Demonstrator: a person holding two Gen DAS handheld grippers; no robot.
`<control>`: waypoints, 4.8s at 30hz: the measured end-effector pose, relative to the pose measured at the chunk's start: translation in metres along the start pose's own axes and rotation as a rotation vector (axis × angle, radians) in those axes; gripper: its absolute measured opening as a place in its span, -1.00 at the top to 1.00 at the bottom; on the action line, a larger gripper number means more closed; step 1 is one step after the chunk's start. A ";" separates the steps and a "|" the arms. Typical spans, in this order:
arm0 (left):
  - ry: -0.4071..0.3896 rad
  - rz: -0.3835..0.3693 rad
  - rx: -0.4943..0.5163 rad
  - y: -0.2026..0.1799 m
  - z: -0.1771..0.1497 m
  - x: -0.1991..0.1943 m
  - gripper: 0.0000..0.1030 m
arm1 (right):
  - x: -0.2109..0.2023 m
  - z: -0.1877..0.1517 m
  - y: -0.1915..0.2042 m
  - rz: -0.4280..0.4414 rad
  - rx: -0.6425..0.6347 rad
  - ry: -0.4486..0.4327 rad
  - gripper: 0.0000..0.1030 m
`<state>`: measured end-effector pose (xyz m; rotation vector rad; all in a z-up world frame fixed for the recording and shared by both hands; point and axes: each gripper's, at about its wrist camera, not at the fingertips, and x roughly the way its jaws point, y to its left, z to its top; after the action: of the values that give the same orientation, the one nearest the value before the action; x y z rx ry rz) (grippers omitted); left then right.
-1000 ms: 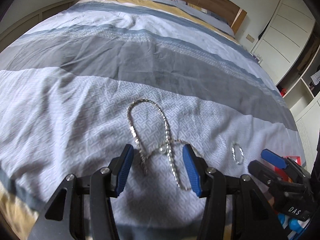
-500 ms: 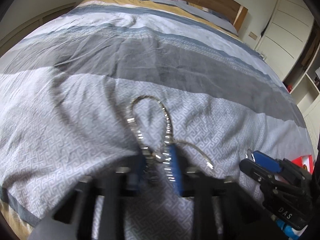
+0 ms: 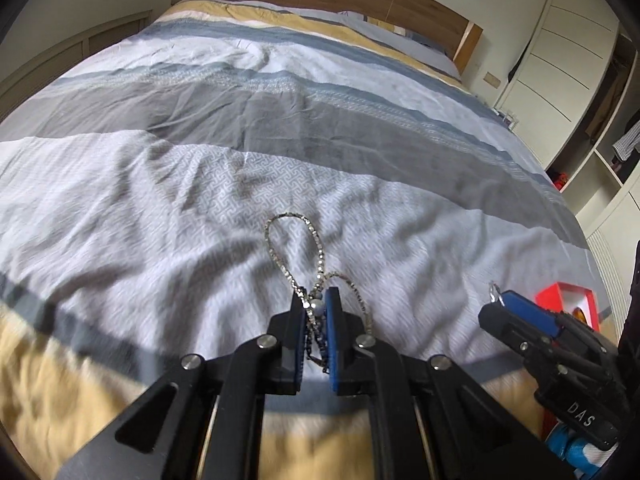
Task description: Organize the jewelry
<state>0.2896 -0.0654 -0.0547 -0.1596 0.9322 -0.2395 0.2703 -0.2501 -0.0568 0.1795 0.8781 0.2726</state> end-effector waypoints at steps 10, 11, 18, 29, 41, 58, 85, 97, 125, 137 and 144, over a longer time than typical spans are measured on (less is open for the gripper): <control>-0.039 -0.024 0.038 -0.032 -0.015 -0.061 0.85 | -0.085 -0.021 -0.002 -0.028 0.024 -0.074 0.21; -0.044 -0.031 0.044 -0.038 -0.016 -0.067 0.85 | -0.093 -0.023 -0.005 -0.034 0.030 -0.081 0.21; -0.070 -0.114 0.118 -0.105 -0.022 -0.099 0.85 | -0.154 -0.050 -0.050 -0.112 0.073 -0.116 0.20; 0.010 -0.306 0.262 -0.241 -0.053 -0.090 0.85 | -0.198 -0.102 -0.154 -0.264 0.137 -0.056 0.20; 0.195 -0.259 0.356 -0.304 -0.112 -0.016 0.85 | -0.175 -0.138 -0.212 -0.271 0.167 0.044 0.20; 0.279 -0.192 0.329 -0.292 -0.126 0.016 0.78 | -0.150 -0.141 -0.216 -0.271 0.065 0.143 0.17; -0.032 -0.021 0.339 -0.210 -0.132 -0.159 -0.10 | -0.259 -0.125 -0.096 -0.280 0.079 -0.044 -0.75; -0.150 0.138 0.234 -0.102 -0.152 -0.226 -0.18 | -0.254 -0.132 0.025 -0.243 -0.014 -0.084 -0.99; -0.130 0.204 0.161 -0.024 -0.198 -0.229 -0.18 | -0.226 -0.190 0.037 -0.351 0.034 -0.080 -0.99; -0.098 0.181 0.167 -0.020 -0.204 -0.214 -0.18 | -0.222 -0.200 0.027 -0.387 0.051 -0.054 -0.99; -0.084 0.151 0.167 -0.020 -0.206 -0.208 -0.18 | -0.224 -0.205 0.024 -0.404 0.061 -0.044 -0.99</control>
<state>0.0009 -0.0345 -0.0097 0.0549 0.8326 -0.1685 -0.0288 -0.2869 -0.0146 0.0607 0.8593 -0.1347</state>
